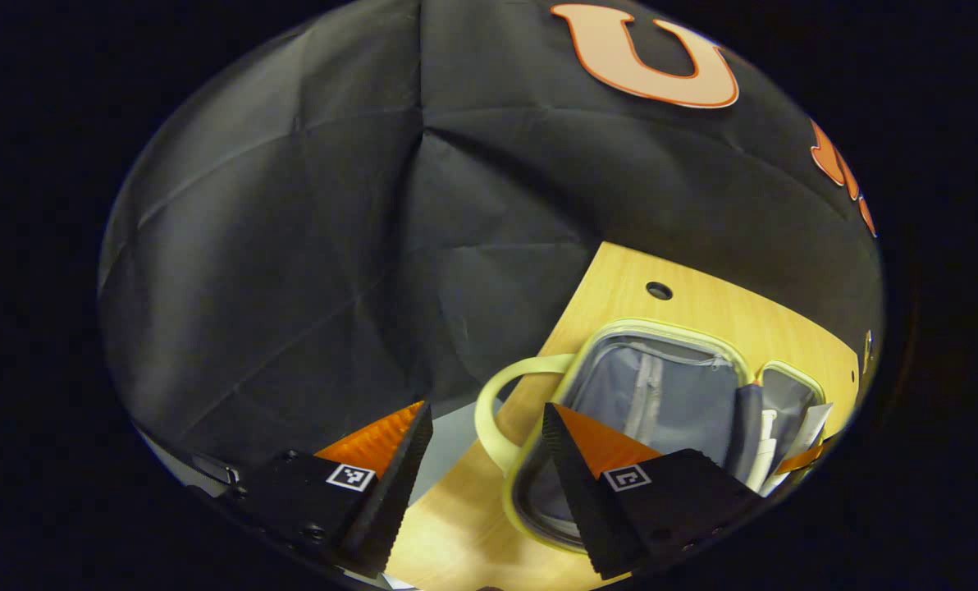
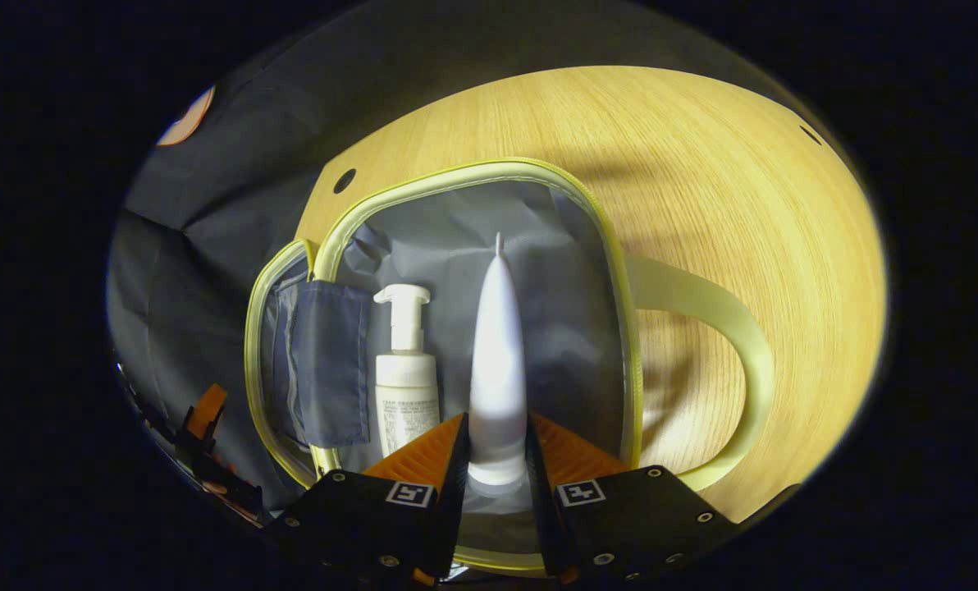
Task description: First open the suitcase, pack the skin care products into it, and then close the suitcase.
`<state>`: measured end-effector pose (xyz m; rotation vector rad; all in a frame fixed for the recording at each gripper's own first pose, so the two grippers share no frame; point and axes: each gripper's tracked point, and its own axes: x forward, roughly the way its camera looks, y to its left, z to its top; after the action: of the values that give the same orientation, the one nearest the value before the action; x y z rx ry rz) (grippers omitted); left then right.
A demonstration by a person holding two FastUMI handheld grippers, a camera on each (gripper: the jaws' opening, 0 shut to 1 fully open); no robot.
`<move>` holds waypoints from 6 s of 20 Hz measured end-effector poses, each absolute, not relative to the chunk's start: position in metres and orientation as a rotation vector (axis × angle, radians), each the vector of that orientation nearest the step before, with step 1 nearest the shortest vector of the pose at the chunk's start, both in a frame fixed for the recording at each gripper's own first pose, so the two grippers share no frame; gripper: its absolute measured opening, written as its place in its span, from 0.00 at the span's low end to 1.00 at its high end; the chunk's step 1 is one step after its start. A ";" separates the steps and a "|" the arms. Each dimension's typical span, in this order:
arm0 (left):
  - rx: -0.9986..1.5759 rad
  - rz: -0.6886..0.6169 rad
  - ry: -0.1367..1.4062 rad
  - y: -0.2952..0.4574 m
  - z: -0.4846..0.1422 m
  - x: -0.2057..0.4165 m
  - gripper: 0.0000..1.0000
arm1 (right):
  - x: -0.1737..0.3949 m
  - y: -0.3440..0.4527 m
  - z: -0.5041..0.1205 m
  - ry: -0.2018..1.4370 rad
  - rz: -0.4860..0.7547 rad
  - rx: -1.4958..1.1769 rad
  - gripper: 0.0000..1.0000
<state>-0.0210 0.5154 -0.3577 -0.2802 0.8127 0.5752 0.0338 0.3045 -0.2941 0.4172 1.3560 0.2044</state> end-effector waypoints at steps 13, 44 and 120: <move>-0.539 0.478 0.908 0.520 -0.434 0.011 0.86 | 0.056 0.253 -0.209 1.030 0.185 0.400 0.77; -0.377 0.254 0.616 0.455 -0.236 0.034 0.06 | 0.072 0.124 -0.032 0.375 0.210 0.054 0.95; -0.123 -0.197 0.474 -0.026 -0.179 0.100 0.88 | 0.045 -0.034 -0.011 0.257 0.090 0.069 0.95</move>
<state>0.1000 -0.0262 -0.1792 -0.1231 0.4744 -0.1968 0.0449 -0.0336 -0.0105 0.0692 0.2567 0.0901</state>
